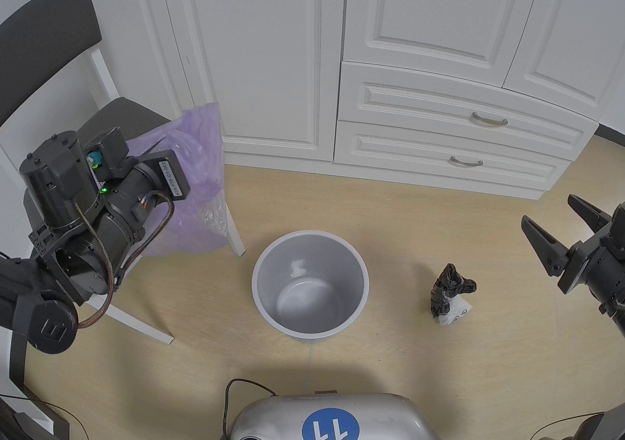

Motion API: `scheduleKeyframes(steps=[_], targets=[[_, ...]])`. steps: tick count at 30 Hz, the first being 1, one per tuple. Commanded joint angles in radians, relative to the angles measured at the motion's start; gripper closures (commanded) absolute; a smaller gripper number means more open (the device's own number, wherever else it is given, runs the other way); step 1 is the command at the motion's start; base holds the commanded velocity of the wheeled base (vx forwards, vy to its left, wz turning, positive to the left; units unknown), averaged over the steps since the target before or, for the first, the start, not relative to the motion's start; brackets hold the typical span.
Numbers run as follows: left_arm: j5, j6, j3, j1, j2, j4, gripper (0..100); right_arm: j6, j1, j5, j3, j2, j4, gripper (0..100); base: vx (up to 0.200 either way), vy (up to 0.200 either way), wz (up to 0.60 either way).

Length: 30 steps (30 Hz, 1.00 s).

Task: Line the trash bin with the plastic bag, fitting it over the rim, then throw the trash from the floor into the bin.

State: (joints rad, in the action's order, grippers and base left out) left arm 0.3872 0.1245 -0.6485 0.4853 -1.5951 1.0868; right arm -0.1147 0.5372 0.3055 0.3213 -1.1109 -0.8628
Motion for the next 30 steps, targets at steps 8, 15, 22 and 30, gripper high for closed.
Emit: scheduleKeyframes(steps=[8,15,22,30], targets=[[-0.014,0.001,0.029,-0.028,0.080,0.071,100,-0.042,0.024,0.010,-0.007,0.063,0.007,0,0.000,0.000,0.00],[-0.036,-0.091,-0.221,-0.011,-0.020,-0.033,100,0.132,0.029,0.015,0.081,-0.162,-0.030,0,0.000,0.000,0.00],[-0.036,-0.103,-0.347,0.075,-0.052,-0.104,100,0.343,0.129,0.006,0.148,-0.353,-0.033,0,0.000,0.000,0.00],[-0.036,-0.137,-0.433,0.231,0.000,-0.229,100,0.454,0.182,0.001,0.176,-0.458,-0.035,0,0.000,0.000,0.00]])
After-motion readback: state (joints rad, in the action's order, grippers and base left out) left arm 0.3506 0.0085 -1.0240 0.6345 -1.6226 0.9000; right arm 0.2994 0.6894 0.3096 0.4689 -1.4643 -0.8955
